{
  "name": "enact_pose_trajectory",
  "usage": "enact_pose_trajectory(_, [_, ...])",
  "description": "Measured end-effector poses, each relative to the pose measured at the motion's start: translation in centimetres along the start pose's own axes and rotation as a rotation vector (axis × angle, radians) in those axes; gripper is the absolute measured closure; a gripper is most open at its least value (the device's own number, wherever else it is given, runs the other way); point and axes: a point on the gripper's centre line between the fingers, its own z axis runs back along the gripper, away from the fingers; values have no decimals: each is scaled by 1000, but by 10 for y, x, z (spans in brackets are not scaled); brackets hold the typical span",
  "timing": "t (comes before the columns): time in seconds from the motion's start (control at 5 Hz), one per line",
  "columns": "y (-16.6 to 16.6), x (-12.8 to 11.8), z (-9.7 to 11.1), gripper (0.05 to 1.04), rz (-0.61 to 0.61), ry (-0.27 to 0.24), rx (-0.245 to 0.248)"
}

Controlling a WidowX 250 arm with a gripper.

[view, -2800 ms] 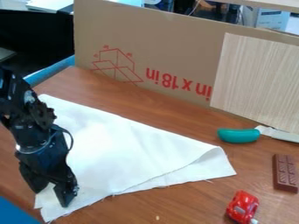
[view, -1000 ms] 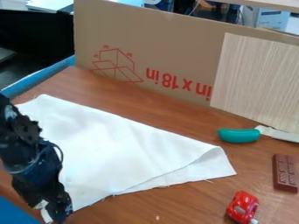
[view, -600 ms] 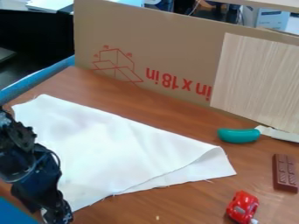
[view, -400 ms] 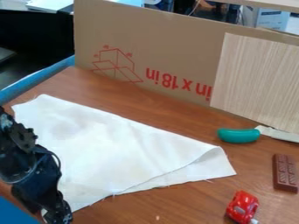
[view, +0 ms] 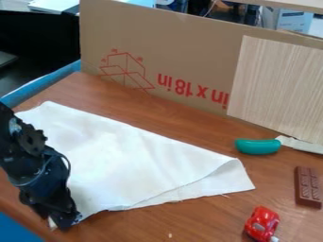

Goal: Unfold the cloth from the bottom to the top

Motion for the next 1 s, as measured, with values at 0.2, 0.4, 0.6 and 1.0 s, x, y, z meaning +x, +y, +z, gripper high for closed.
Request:
enact_pose_trajectory(0.2, [0, 1, -1, 736, 12, -1, -4])
enact_pose_trajectory(0.4, [-3, -2, 1, 935, 2, 9, -32])
enact_pose_trajectory(0.6, [-9, -8, 11, 1026, 5, 13, -83])
enact_pose_trajectory(1.0, [-8, 4, 36, 1021, 56, -15, -148])
